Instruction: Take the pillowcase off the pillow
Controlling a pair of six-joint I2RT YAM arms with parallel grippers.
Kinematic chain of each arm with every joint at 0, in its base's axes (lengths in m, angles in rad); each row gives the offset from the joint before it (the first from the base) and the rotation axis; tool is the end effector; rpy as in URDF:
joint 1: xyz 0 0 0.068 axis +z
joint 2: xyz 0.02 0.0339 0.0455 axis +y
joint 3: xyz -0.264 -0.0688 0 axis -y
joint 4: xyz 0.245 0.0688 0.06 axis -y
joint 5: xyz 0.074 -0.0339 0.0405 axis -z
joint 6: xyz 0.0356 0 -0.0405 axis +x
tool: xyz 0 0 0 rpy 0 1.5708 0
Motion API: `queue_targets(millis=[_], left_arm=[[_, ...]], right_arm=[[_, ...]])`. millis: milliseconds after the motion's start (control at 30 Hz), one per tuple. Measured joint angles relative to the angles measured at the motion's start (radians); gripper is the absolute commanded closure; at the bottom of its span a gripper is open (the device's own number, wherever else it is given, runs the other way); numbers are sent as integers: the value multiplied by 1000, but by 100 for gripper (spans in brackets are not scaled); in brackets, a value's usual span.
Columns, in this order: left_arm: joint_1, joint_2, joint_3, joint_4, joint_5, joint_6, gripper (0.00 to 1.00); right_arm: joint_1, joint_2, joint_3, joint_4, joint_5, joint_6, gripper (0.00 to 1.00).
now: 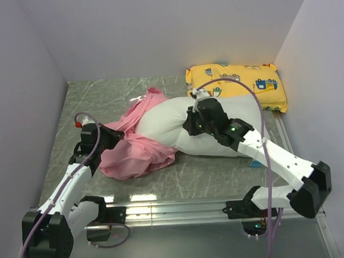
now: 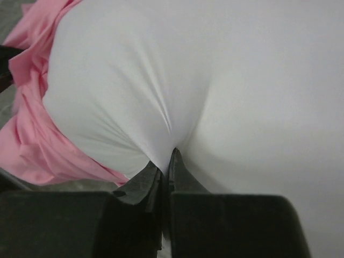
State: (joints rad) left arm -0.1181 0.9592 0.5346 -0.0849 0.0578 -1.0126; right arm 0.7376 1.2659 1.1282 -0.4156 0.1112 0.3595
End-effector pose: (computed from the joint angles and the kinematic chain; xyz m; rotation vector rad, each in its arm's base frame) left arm 0.2103 -0.0270 0.2300 -0.9041 1.9698 -0.7341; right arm 0.2134 0.1886 0.3336 -0.3409 2.1396 0.5269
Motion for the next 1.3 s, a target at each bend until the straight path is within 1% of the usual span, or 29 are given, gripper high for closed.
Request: queue_targets(millis=[100,200,267,300,367,400,467,500,600,700,900,1033,1067,1100,1133,1167,1233,1300], left_arm=[[21,8,20,0,62,1,100],[64,32,50,-3,128,5,100],[82,52,79,-10,176,21,97],[84,61,96,-13,192,32,87],[77,79,151,-37,200,69,75],[66,82,174,-50,191,85,63],[23,84,230,-82,142,123,51],[-1,84,256,-102,117,140,39],[-85,77,310,-150,24,176,25],[-157,44,315,-203,-50,192,18],[-306,-86,280,-268,-130,200,14],[-425,-101,230,-270,-167,196,16],[-441,-95,217,-270,-174,195,19],[-463,-78,199,-270,-186,187,29],[-479,-60,179,-270,-194,177,37],[-489,-43,156,-271,-207,165,59],[-496,-31,124,-278,-240,137,78],[-498,-39,113,-290,-282,107,94]], right_arm=[[-33,-76,-18,-37,-67,14,100],[-52,-117,-21,-66,-105,25,100],[-58,-137,-23,-77,-124,30,100],[-60,-146,-24,-79,-130,32,100],[-70,-158,-24,-82,-137,35,100],[-79,-161,-25,-81,-137,37,100],[-97,-161,-35,-67,-134,43,100],[-105,-158,-42,-61,-131,46,100],[-119,-121,-42,-52,-118,49,100],[-125,-46,-31,-41,-110,53,100],[-127,40,24,-33,-107,64,100],[-130,69,51,-32,-98,67,100],[-130,74,54,-31,-97,67,100],[-130,78,57,-32,-97,68,100],[-130,81,61,-32,-96,68,100],[-130,84,64,-32,-95,67,100],[-129,85,65,-35,-97,67,100],[-128,84,65,-42,-95,66,100]])
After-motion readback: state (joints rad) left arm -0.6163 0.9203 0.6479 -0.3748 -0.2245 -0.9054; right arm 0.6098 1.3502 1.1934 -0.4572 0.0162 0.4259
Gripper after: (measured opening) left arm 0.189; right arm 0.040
